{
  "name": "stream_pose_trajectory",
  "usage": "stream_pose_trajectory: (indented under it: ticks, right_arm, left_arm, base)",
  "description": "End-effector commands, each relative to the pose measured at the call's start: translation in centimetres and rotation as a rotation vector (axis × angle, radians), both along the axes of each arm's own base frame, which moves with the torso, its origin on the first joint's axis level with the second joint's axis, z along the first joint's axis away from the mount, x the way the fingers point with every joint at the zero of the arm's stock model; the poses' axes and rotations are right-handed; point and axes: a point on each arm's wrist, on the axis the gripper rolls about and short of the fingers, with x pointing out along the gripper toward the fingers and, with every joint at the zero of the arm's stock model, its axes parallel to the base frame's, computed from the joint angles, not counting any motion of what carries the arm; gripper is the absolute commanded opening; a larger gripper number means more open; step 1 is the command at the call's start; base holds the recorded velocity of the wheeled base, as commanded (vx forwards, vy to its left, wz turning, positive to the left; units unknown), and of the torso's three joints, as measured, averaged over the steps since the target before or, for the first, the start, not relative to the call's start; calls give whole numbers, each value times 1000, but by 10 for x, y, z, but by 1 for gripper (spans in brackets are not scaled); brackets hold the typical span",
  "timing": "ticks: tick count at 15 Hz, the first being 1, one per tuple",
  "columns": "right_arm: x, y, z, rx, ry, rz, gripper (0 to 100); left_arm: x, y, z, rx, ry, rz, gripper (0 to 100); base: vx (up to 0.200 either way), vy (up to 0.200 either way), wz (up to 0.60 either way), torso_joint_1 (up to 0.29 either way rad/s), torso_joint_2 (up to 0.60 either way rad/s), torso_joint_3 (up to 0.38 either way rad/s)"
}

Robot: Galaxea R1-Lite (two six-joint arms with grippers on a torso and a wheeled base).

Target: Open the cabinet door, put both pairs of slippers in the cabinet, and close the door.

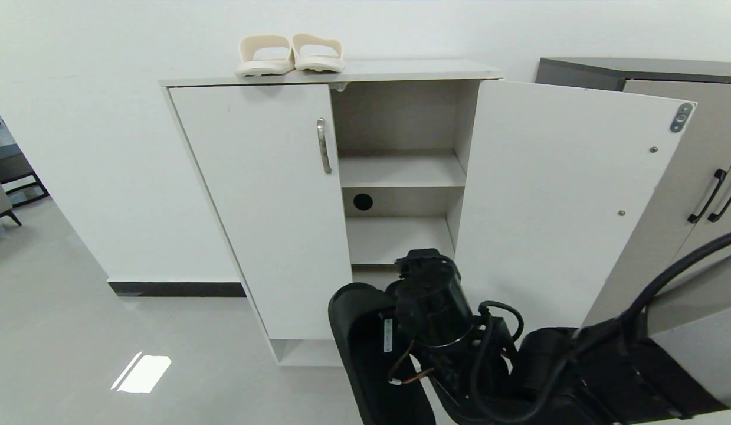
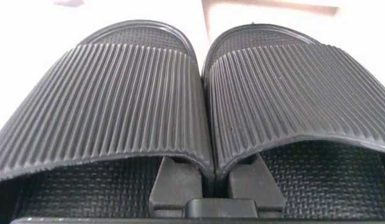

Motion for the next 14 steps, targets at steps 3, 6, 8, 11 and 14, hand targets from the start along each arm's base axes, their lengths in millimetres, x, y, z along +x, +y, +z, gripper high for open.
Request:
stream_pose_trajectory:
  ticks: [3, 6, 8, 11, 14]
  right_arm:
    - [23, 41, -17, -53, 29, -186, 0]
    - [40, 48, -32, -80, -26, -237, 0]
    - [52, 48, -32, -81, -78, -244, 0]
    - [63, 48, -26, -77, -167, -285, 0]
    - [71, 40, -22, -68, -196, -319, 0]
  left_arm:
    - [0, 0, 0, 1, -1, 0, 0]
    - [0, 0, 0, 0, 2, 0, 0]
    - [0, 0, 0, 1, 5, 0, 0]
    - [0, 0, 0, 0, 4, 0, 0]
    - [0, 0, 0, 0, 2, 0, 0]
  base:
    - [0, 0, 0, 0, 0, 0]
    - [0, 0, 0, 2, 2, -94]
    - [0, 0, 0, 2, 2, -190]
    - [0, 0, 0, 2, -1, -198]
    - [0, 0, 0, 2, 1, -191]
